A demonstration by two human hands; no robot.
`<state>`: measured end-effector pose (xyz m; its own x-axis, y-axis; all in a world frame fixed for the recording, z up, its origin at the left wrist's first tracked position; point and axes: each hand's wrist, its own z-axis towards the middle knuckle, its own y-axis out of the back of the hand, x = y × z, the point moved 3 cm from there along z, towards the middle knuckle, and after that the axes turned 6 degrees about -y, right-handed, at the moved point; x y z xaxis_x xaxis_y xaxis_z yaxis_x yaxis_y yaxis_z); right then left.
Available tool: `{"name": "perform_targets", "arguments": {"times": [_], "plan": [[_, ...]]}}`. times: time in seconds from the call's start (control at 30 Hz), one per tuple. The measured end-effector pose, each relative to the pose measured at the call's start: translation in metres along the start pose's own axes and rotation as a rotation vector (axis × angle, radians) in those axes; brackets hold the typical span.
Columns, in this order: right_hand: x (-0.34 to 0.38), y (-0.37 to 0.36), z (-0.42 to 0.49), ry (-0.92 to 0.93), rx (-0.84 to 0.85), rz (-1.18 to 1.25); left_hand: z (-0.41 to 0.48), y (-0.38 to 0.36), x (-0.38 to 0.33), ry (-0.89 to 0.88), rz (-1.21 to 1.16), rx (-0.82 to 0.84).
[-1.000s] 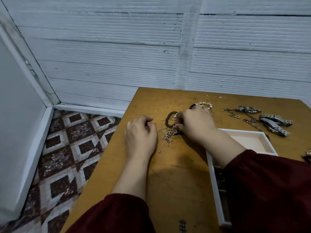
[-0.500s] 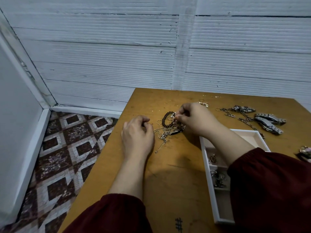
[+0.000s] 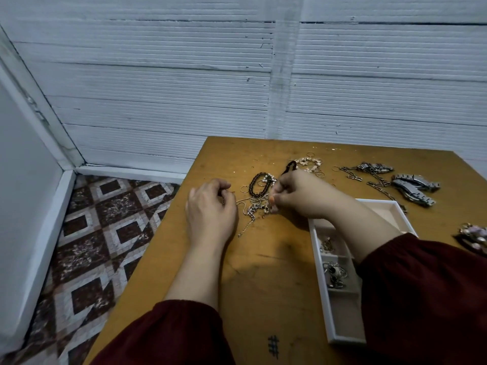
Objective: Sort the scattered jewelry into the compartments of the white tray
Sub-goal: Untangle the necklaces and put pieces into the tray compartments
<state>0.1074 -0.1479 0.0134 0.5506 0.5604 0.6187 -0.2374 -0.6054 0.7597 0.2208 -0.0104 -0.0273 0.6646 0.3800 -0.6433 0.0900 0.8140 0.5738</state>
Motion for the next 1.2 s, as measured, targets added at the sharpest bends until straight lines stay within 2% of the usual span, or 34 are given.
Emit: {"name": "perform_targets", "arguments": {"times": [0.1,0.23,0.33,0.47,0.83,0.93,1.2], "plan": [[0.000,-0.003,0.000,-0.021,-0.085,-0.297,0.000,0.000,0.000,0.004,-0.009,0.006],[0.002,0.000,-0.003,0.008,-0.232,-0.496,0.000,0.000,0.000,0.001,-0.006,0.003],[0.004,0.001,-0.006,0.048,-0.278,-0.543,0.000,-0.001,0.000,-0.006,-0.007,0.004],[0.011,-0.004,-0.007,0.140,-0.251,-0.534,0.000,-0.001,0.000,-0.012,0.002,0.004],[0.018,-0.025,-0.011,0.256,-0.301,-0.776,0.000,-0.002,-0.001,-0.033,0.016,0.026],[0.017,-0.027,-0.012,0.237,-0.297,-0.755,0.000,-0.003,-0.002,-0.034,0.014,0.038],[0.005,-0.012,-0.009,0.121,-0.354,-0.373,-0.004,-0.004,-0.010,-0.134,0.092,0.089]]}}
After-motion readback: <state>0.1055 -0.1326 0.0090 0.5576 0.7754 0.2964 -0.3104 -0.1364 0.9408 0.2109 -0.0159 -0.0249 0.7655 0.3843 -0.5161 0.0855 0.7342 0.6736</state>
